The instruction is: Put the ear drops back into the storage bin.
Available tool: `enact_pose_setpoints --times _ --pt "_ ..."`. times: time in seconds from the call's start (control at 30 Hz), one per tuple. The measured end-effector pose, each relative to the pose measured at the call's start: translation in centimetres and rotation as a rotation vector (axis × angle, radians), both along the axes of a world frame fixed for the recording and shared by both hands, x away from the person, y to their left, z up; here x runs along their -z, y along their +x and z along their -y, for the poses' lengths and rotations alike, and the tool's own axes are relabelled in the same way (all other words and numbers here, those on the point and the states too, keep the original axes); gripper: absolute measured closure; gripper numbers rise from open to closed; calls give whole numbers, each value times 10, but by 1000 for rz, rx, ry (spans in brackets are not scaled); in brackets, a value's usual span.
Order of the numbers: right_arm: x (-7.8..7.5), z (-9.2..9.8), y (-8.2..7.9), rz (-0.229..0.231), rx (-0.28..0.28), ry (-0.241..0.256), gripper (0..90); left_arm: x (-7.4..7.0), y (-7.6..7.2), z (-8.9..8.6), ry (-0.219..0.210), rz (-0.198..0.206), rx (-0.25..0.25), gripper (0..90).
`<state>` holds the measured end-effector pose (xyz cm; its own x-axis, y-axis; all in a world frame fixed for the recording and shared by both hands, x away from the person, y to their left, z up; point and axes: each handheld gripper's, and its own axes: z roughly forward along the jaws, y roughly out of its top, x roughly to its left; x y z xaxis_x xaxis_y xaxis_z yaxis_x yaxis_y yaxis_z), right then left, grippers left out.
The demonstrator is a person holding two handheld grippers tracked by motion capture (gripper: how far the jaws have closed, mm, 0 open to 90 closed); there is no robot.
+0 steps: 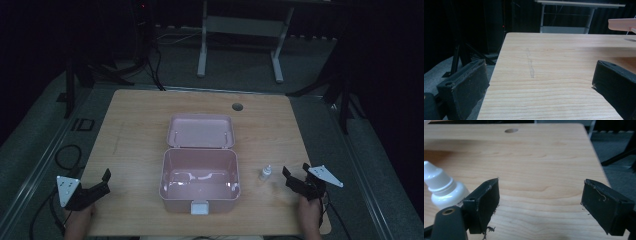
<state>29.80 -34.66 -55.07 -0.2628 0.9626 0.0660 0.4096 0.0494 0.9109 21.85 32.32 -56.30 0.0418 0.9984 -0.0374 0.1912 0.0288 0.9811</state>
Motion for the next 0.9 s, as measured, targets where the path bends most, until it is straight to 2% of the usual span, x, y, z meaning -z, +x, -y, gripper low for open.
enact_pose_setpoints --times 0.1,0.17,0.3,0.33,0.4,0.47,0.57,0.6,0.63,0.77,0.8,0.87,0.9 --pt "0 -2 1 -4 5 -17 145 0 0 0 0 -1 1 5" --pt "-3 -1 1 -2 -5 -7 145 0 0 0 1 -1 0 5" --pt "-7 4 5 -58 9 2 145 0 0 1 3 -1 2 5" --pt "-7 4 5 -58 9 2 145 0 0 1 3 -1 2 5" --pt "-8 9 8 -140 -9 40 144 0 0 1 4 0 2 5" --pt "-10 11 11 -206 -35 46 136 0 0 1 4 1 2 5" --pt "-11 9 13 -273 -77 14 122 0 0 1 4 0 2 5" --pt "-11 9 13 -273 -77 14 122 0 0 1 4 0 2 5" --pt "-10 7 14 -326 -96 -33 122 0 0 1 5 0 2 5" --pt "-12 6 15 -355 -130 -58 122 0 0 1 7 -1 2 5" --pt "-16 5 16 -404 -163 -110 118 0 0 1 8 -1 2 4" --pt "-19 6 18 -436 -176 -138 116 0 0 1 7 -1 2 5" --pt "-19 6 18 -436 -176 -138 116 0 0 1 7 -1 2 5"
